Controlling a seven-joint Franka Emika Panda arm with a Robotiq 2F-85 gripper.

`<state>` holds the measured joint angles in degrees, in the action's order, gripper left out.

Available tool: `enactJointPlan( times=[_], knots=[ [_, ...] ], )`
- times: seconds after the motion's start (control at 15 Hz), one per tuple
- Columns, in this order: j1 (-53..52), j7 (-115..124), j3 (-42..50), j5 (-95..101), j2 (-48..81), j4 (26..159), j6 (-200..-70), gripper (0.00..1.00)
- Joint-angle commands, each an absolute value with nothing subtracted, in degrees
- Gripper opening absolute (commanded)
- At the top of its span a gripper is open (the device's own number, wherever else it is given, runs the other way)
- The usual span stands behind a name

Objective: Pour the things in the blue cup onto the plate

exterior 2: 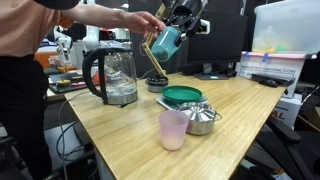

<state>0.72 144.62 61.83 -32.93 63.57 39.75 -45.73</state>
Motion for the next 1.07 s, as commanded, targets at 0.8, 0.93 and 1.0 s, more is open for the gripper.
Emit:
enactJointPlan(
  times=[0.8, 0.93, 1.0],
  knots=[
    [1.4, 144.63, 61.85, -32.59, 65.82, 39.76, -45.64, 1.0],
    [1.41, 144.63, 61.85, -32.56, 66.19, 39.76, -45.63, 1.0],
    [1.35, 144.63, 61.85, -32.56, 66.29, 39.75, -45.63, 1.0]
  ],
)
